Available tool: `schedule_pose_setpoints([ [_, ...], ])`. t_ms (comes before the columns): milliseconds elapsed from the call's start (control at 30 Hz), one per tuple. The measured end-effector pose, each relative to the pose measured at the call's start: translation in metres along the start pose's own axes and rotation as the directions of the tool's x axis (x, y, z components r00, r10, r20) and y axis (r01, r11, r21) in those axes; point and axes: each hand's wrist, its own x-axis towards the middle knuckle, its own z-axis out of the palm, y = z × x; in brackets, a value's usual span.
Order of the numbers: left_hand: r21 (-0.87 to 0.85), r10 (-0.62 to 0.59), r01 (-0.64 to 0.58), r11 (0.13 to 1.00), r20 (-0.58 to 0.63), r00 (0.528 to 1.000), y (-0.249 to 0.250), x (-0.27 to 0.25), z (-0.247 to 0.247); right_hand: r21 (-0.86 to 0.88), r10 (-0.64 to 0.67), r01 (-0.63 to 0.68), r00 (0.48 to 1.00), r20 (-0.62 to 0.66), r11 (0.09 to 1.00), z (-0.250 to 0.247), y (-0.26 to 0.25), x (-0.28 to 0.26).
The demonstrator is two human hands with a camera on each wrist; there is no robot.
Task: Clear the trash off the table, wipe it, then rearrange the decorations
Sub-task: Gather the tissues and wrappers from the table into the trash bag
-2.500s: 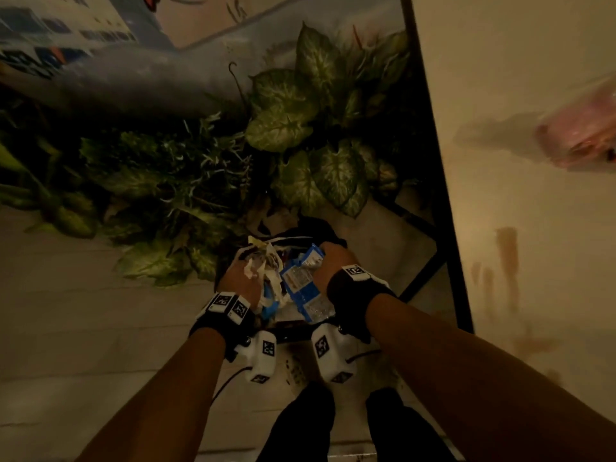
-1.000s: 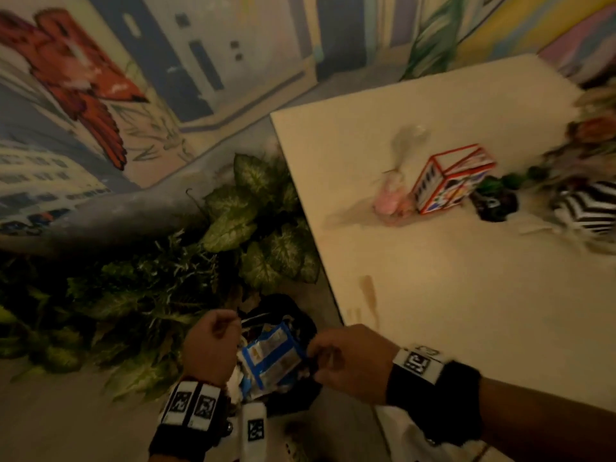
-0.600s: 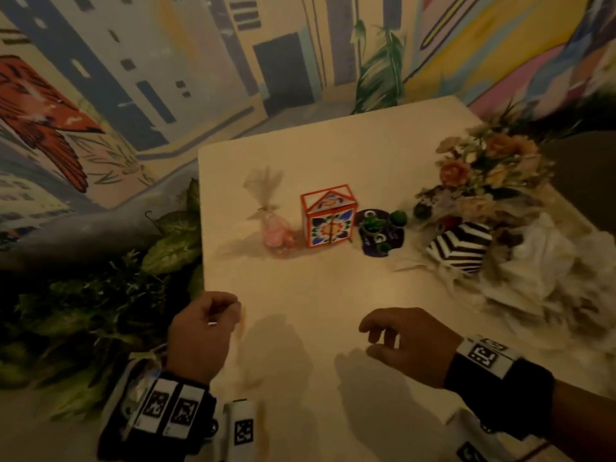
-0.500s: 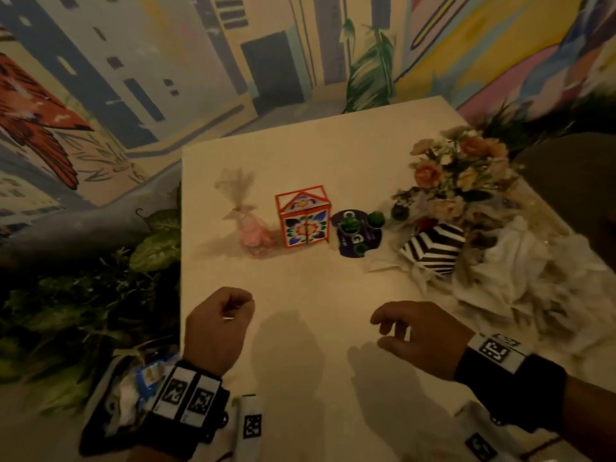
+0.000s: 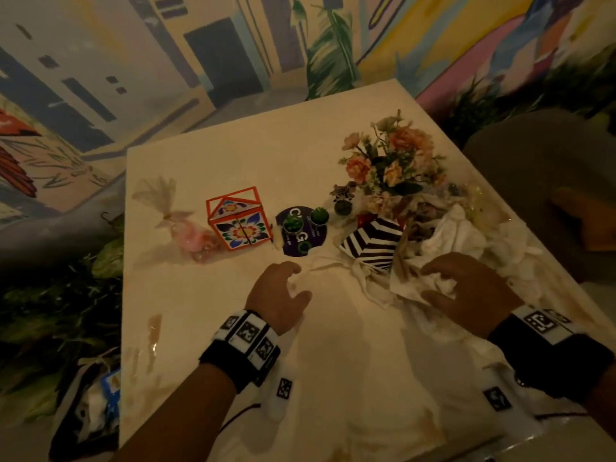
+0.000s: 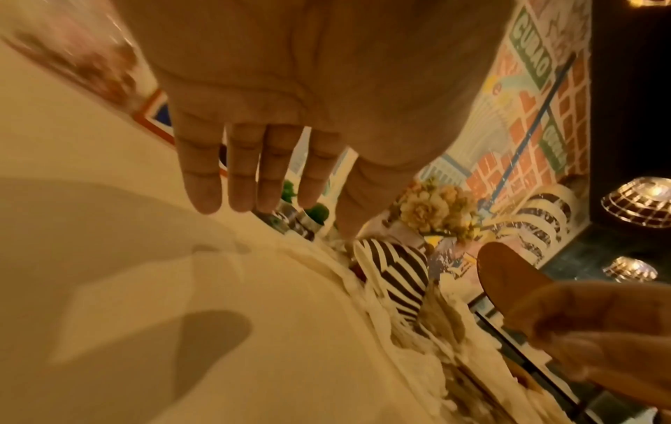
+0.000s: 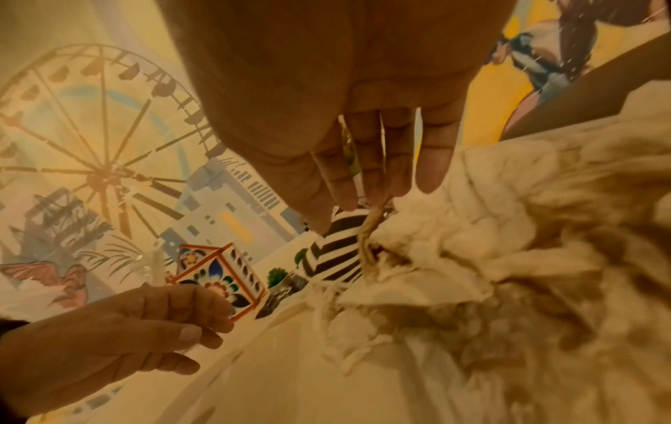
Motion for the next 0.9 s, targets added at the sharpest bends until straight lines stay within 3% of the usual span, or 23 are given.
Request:
schedule_pose_setpoints([
  [133,-0.011,0.039,-0.04,0.999,-0.08,0.996,0.034,0.022,0.023,-0.107,0.085,-0.089,0.996,-0.037,0.99,-0.008,0.023,0.014],
  [267,-0.031,0.06,-0.065,0.997,-0.142,0.988,0.071,0.037,0.033,-0.215,0.192,-0.175,0.979,0.064,0.961,-0.002,0.031,0.021],
  [433,0.081,0.049,-0.039,0.996,-0.121,0.991,0.1,0.057,0.041,-0.225,0.232,-0.186,0.952,0.2,0.957,0.01,0.028,0.025],
  [567,0.016,0.015,-0.013,1.0,-0.075,0.997,0.115,0.07,0.048,-0.205,0.21,-0.156,0.939,0.272,0.966,0.019,0.025,0.032],
  [700,-0.129,-0.033,0.022,0.991,-0.088,0.996,0.118,0.076,0.058,-0.254,0.134,-0.072,0.962,0.237,0.965,0.032,0.023,0.037],
  [900,-0.107,-0.021,0.014,0.994,-0.064,0.998,0.111,0.069,0.062,-0.268,0.139,-0.067,0.956,0.26,0.961,0.024,0.02,0.041],
])
